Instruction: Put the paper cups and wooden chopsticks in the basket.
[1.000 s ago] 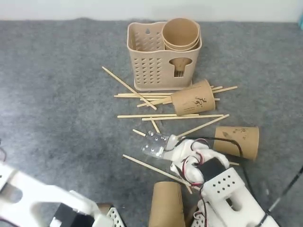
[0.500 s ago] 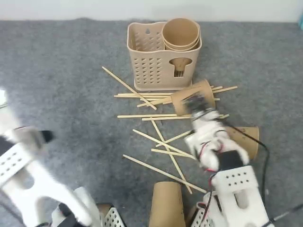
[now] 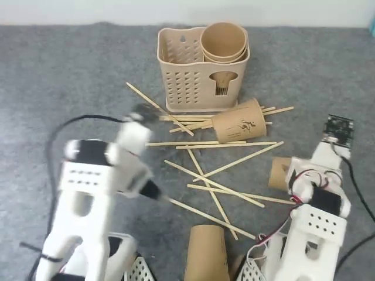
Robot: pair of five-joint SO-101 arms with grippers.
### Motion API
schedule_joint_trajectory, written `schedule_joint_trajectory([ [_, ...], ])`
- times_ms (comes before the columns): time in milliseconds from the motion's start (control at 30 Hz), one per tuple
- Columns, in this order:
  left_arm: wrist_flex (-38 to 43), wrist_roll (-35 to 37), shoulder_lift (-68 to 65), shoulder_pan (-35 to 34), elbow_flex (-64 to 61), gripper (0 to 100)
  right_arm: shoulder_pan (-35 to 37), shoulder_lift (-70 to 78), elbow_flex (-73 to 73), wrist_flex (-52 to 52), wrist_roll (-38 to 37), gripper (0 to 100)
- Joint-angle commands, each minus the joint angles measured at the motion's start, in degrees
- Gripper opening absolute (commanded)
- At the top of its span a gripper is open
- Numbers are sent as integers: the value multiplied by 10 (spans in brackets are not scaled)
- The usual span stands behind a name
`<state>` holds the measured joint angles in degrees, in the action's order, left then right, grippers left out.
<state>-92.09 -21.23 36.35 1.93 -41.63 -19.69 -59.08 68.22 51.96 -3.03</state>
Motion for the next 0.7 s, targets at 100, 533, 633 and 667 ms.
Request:
schedule_joint_trajectory([
  [100,-14,-17,34,294,6,320,-53,-11,-11,-15,-3,9],
  [533,-75,108,252,518,57,320,-39,-15,21,-51,-19,9],
  [633,-68,164,202,516,58,321,-39,-15,21,-51,-19,9],
  [667,-68,166,176,516,59,321,-39,-15,21,-51,-19,9],
])
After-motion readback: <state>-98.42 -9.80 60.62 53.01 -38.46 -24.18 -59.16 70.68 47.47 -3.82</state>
